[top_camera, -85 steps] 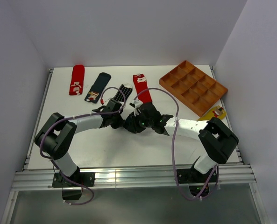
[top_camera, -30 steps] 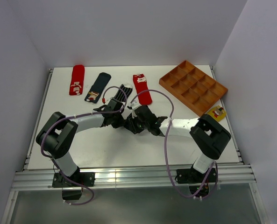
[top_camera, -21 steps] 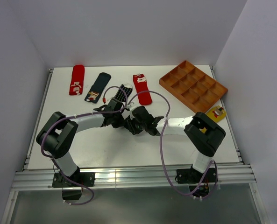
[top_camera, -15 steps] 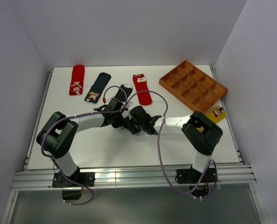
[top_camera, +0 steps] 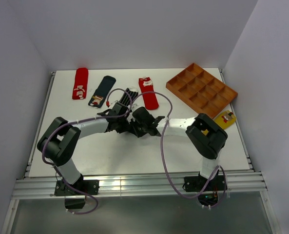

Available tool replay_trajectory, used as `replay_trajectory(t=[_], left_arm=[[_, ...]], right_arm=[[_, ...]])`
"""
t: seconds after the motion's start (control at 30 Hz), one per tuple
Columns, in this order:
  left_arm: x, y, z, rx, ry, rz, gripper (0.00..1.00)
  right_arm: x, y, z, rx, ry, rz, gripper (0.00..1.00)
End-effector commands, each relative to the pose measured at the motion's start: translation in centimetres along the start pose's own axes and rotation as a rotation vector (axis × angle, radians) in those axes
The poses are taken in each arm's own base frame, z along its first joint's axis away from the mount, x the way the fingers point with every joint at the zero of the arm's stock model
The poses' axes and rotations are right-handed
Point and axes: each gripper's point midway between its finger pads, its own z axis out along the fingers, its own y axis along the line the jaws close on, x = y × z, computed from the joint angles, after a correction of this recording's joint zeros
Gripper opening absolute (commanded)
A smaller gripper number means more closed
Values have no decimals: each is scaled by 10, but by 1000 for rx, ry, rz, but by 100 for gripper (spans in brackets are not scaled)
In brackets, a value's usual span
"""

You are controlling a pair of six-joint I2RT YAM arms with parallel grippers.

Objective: Roll the socks
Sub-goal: Roll the sock at the center of the board.

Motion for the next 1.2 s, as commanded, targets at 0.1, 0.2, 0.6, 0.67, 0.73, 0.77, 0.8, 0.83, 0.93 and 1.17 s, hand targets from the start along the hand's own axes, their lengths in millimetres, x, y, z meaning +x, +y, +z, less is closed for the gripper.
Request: replay_trajectory(t=[0.1, 0.2, 0.6, 0.67, 0.73, 0.77, 0.8, 0.83, 0.93, 1.17], left_arm=[[-2, 12, -23, -17, -58, -34, 47], [-9, 15, -35, -7, -105, -69, 57], [-7, 14, -52, 143, -162, -164, 65], [-1, 16, -49, 146, -145, -171, 65], [3, 15, -48, 159, -129, -173, 65], [5, 17, -47, 155, -123, -171, 65], [8, 17, -47, 156, -113, -172, 64], [5, 11, -48, 188, -124, -177, 64], [7, 9, -52, 217, -133, -192, 64], [15, 5, -63, 276, -139, -217, 64]], right_arm=[[74, 10, -12, -207, 362, 202, 0], [65, 20, -20, -334, 387, 302, 0], [46, 34, -24, -599, 454, 613, 0], [45, 31, -22, -607, 450, 670, 0], [42, 30, -21, -608, 439, 701, 0], [44, 28, -21, -603, 441, 720, 0], [45, 28, -20, -604, 443, 732, 0], [44, 28, -21, -606, 442, 751, 0], [45, 26, -17, -602, 430, 776, 0], [50, 24, -16, -589, 400, 844, 0]])
